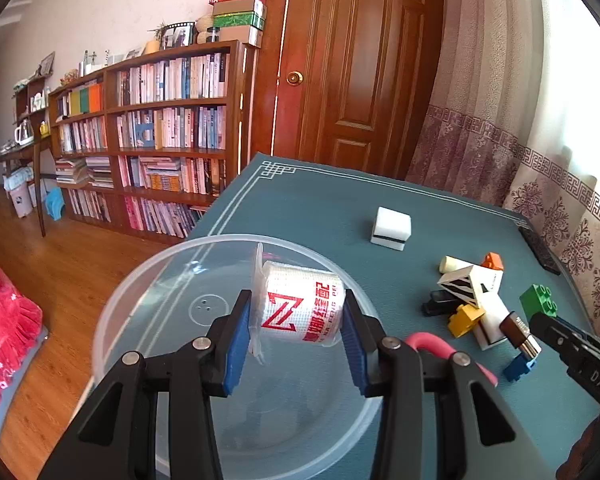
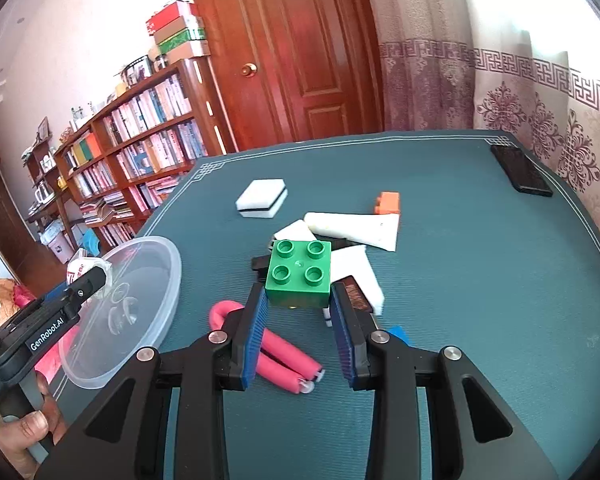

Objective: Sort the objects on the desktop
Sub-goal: 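Carry tape roll and green brick over the clear bowl and open both tools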

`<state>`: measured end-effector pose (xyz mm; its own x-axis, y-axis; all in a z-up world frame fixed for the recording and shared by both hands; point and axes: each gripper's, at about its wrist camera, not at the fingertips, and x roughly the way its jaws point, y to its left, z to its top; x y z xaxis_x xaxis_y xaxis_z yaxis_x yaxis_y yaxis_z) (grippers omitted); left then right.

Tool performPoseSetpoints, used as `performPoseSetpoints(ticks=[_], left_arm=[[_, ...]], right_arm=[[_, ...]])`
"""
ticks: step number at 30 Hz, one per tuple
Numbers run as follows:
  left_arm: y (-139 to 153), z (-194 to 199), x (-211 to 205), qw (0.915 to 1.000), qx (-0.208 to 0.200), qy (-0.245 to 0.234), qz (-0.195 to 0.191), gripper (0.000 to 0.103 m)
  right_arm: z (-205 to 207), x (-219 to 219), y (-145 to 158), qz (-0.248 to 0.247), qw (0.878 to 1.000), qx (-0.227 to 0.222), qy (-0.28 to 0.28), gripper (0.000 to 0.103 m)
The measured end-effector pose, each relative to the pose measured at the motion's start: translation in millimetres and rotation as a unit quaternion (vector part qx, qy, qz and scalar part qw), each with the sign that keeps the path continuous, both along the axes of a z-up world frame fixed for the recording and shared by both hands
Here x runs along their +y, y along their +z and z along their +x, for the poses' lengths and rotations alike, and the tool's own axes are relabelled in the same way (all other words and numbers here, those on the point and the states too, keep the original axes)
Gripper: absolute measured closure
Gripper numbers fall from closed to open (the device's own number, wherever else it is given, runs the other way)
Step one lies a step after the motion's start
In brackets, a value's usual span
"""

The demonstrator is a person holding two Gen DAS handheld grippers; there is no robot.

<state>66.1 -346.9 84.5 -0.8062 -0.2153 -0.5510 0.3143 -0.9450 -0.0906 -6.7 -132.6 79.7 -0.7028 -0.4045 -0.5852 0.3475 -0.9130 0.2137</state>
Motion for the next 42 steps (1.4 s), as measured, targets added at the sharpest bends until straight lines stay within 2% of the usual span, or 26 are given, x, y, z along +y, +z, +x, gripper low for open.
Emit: performPoseSetpoints(ticks=[3,10,15,17,19,20,29,42], left_arm=[[-3.4,9.2,-10.2,0.9997,-0.011,0.009,-0.019,0.056],[-20.4,25.0,-41.6,0.9984,-0.044,0.035,-0.005,0.056],[-26.8,28.4,-44.9,0.9981,-0.053,0.031,-0.007,0.056],[-29.1,29.1,-44.4,0.9978,-0.059,0.029,-0.01,0.049],[-31.4,31.3,-47.0,0.9974,-0.062,0.035,-0.01,0.028],[-32.0,32.7,-48.4,0.9973,-0.061,0.04,-0.009,0.025],[-37.8,35.5,-54.5,0.9962,-0.073,0.046,-0.013,0.023],[-45.7,37.5,-38.5,0.9933,-0.099,0.03,-0.052,0.023]], right_arm=[[1.9,-24.0,3.1,-0.005,1.0,0.001,0.029,0.068],[14.4,-86.7,-0.2,0.003,0.995,0.002,0.101,0.068],[20.8,-119.5,-7.6,0.016,0.99,-0.007,0.142,0.068],[22.3,-129.7,-11.9,0.017,0.987,-0.016,0.156,0.068],[22.2,-138.1,-16.8,0.019,0.986,-0.024,0.166,0.068],[21.5,-141.2,-19.1,0.02,0.985,-0.029,0.171,0.068],[13.2,-143.1,-35.3,0.019,0.984,-0.053,0.17,0.067],[16.8,-123.8,-23.2,-0.007,0.986,-0.045,0.161,0.067]])
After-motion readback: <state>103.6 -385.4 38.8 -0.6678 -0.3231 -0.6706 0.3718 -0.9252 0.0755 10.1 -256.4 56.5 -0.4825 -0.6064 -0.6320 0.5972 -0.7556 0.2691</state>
